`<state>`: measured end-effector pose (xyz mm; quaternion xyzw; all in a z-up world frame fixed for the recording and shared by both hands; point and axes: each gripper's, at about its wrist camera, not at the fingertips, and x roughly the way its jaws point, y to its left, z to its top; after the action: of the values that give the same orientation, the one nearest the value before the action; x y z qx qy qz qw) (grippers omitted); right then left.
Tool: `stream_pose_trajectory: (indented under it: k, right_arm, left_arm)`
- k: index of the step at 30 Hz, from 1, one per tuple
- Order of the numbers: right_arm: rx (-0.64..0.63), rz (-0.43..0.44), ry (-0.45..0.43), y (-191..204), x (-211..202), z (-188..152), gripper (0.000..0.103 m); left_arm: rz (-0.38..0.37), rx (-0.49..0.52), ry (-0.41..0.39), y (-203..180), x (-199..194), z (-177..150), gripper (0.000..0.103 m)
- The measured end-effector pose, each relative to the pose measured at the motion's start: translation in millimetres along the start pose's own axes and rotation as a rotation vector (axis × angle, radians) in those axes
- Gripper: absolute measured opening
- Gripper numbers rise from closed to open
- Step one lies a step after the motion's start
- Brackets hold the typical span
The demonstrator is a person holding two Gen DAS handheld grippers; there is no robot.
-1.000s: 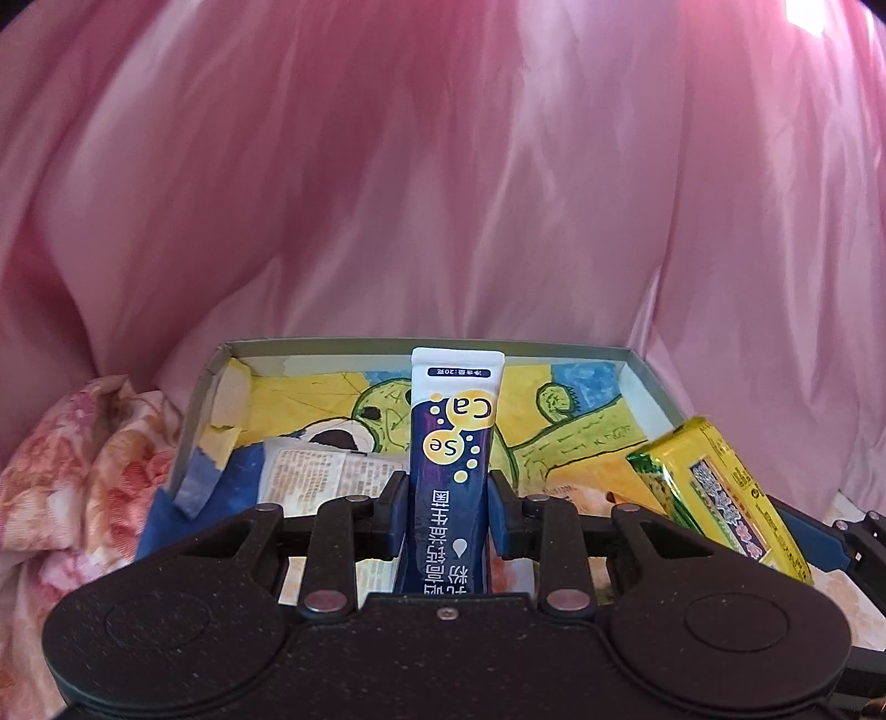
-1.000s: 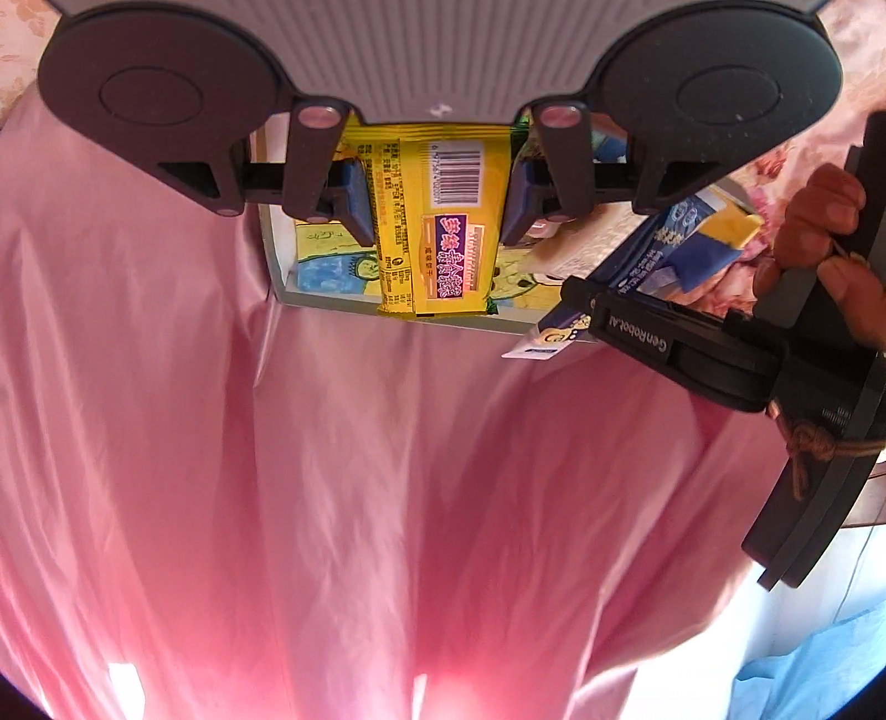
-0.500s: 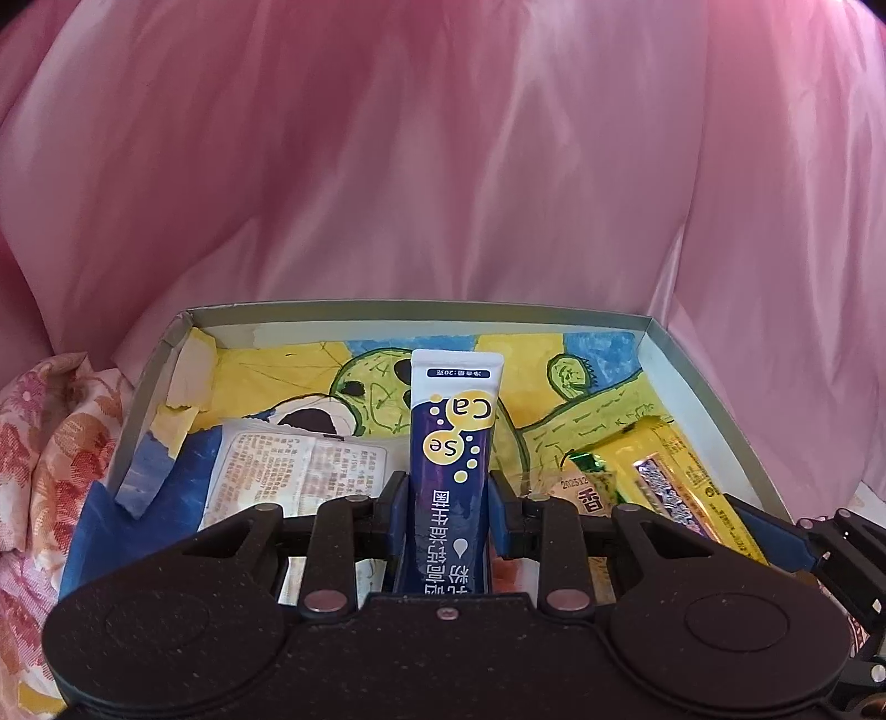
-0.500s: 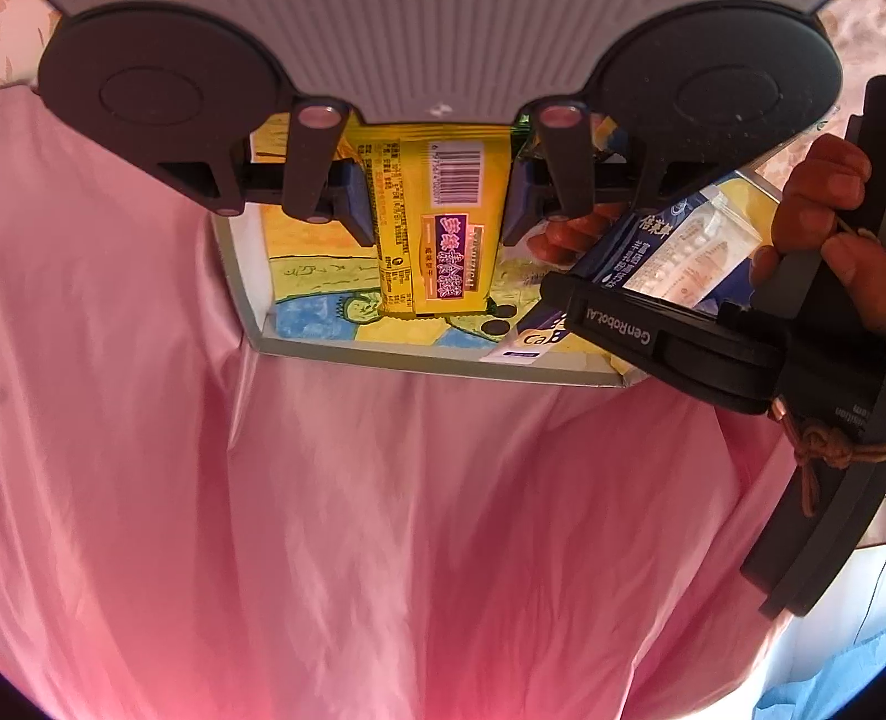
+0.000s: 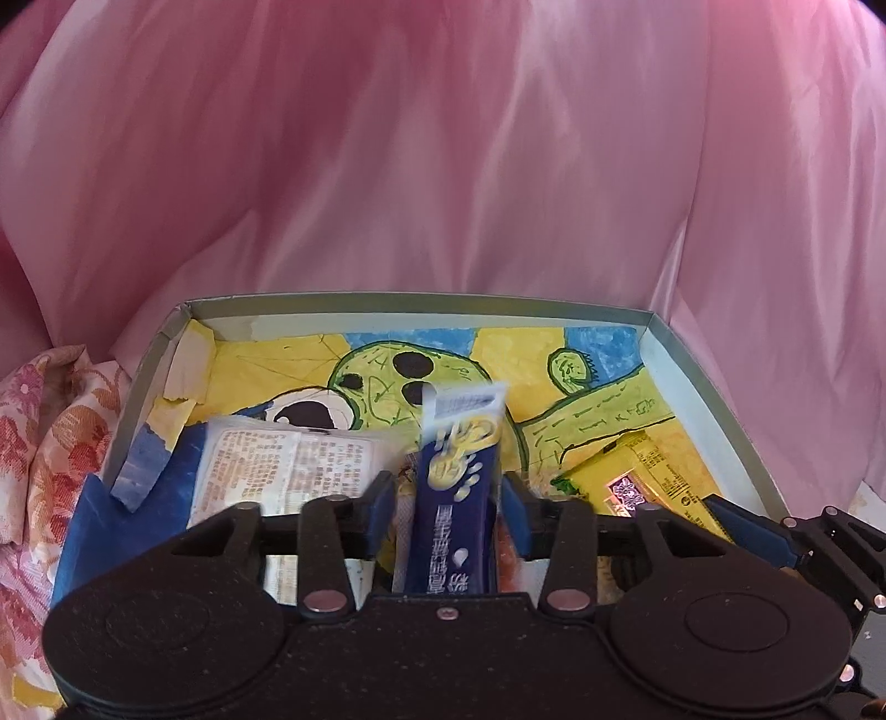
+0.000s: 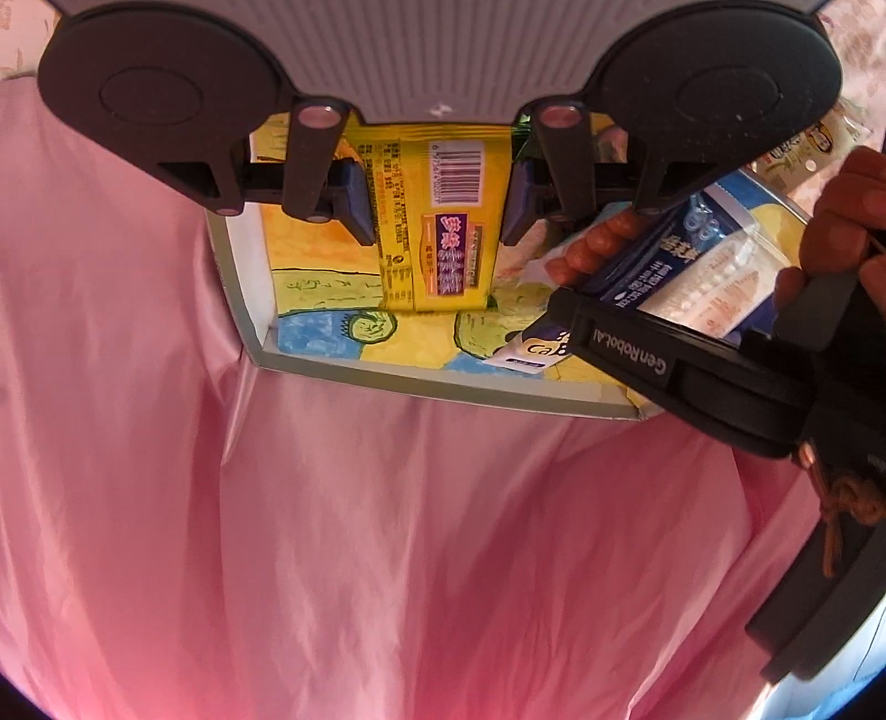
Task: Organize snacks
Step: 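Lower both packets into the tray and open both tools to release them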
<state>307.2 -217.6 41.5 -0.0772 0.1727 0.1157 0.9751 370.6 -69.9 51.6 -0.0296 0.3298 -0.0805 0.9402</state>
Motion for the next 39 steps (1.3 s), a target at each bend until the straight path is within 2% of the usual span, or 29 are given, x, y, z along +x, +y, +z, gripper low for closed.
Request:
stream_pose_trajectory:
  k: [3, 6, 7, 13, 16, 19, 23, 30, 39]
  right_arm:
    - [-0.012, -0.004, -0.013, 0, -4, 3, 0.059]
    - [-0.021, -0.007, -0.034, 0, -11, 5, 0.068]
    - [-0.018, -0.004, -0.04, -1, -14, 6, 0.072]
    - [-0.004, -0.011, -0.086, -5, -35, 14, 0.085]
    - [0.013, -0.017, -0.113, -6, -47, 18, 0.089]
    - [0.024, -0.026, -0.148, -4, -63, 21, 0.093]
    - [0.031, -0.041, -0.2, -2, -87, 24, 0.101]
    - [0.04, -0.048, -0.27, 3, -131, 27, 0.103]
    - [0.049, -0.047, -0.296, 9, -176, 17, 0.103]
  left_arm:
    - [0.002, -0.009, -0.009, 1, -5, 1, 0.061]
    - [0.014, -0.019, -0.032, 2, -13, 2, 0.076]
    - [0.022, -0.022, -0.046, 3, -17, 2, 0.078]
    - [0.035, -0.029, -0.09, 4, -37, 5, 0.083]
    - [0.036, -0.034, -0.132, 4, -53, 5, 0.085]
    - [0.043, -0.042, -0.181, 3, -71, 5, 0.093]
    - [0.048, -0.052, -0.238, 3, -97, 1, 0.094]
    - [0.071, -0.078, -0.272, 5, -138, -9, 0.1]
    - [0.103, -0.117, -0.286, 9, -181, -38, 0.102]
